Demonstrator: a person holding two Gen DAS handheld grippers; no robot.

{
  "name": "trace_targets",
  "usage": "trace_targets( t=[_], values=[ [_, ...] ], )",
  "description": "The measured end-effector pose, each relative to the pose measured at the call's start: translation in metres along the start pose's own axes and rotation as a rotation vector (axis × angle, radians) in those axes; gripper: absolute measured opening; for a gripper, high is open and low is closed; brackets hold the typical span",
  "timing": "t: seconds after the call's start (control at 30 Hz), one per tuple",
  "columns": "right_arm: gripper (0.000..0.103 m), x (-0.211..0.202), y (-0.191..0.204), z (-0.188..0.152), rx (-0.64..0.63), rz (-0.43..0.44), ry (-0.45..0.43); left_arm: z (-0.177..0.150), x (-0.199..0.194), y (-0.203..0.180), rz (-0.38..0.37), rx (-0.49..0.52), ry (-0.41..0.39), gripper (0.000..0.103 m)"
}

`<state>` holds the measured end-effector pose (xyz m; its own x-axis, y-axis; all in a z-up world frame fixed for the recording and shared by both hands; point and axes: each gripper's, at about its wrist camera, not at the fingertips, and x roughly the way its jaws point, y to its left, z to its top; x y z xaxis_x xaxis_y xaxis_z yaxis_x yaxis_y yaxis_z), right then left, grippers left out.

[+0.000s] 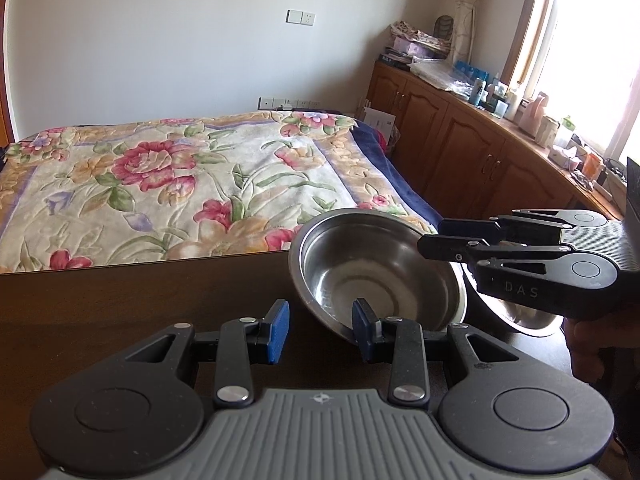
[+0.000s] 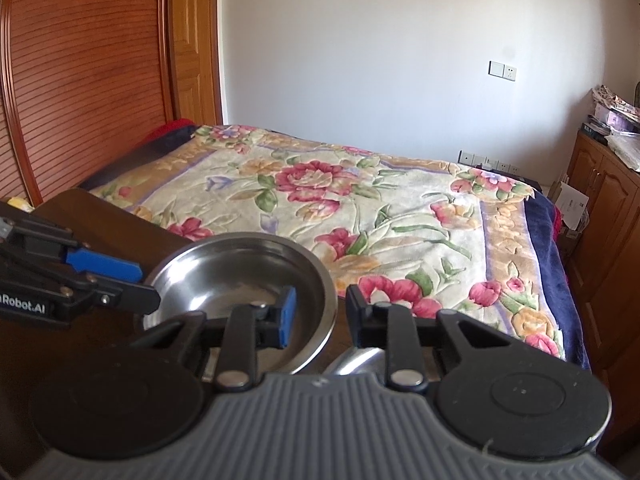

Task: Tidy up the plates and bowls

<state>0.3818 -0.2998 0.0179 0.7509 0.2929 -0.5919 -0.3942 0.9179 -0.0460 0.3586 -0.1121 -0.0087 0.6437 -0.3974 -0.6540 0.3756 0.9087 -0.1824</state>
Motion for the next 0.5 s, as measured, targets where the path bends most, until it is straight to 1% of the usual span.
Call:
trace_targets(
  t=[0.2, 0.27, 0.33, 0.37, 0.43, 0.5],
  values=[
    [0.029, 0.009, 0.002, 0.001, -0.008, -0.005, 0.027, 0.001, 0.006, 0.002, 0.003, -0.006, 0.019, 0.037],
    [0.028, 0.010, 0.004, 0.001, -0.015, -0.002, 0.035, 0.000, 0.007, 0.002, 0.003, -0.011, 0.025, 0.034],
    [0.026, 0.012, 0.007, 0.002, -0.025, 0.004, 0.043, 0.000, 0.008, 0.003, 0.004, -0.011, 0.030, 0.028],
    [0.026, 0.012, 0.009, 0.001, -0.031, 0.005, 0.047, 0.000, 0.008, 0.004, 0.006, -0.012, 0.033, 0.026],
    [0.020, 0.013, 0.011, 0.001, -0.039, 0.012, 0.057, -0.001, 0.009, 0.005, 0.010, -0.014, 0.036, 0.024],
    [0.020, 0.014, 0.013, 0.001, -0.040, 0.020, 0.066, -0.001, 0.008, 0.007, 0.010, -0.014, 0.038, 0.023]
  ],
)
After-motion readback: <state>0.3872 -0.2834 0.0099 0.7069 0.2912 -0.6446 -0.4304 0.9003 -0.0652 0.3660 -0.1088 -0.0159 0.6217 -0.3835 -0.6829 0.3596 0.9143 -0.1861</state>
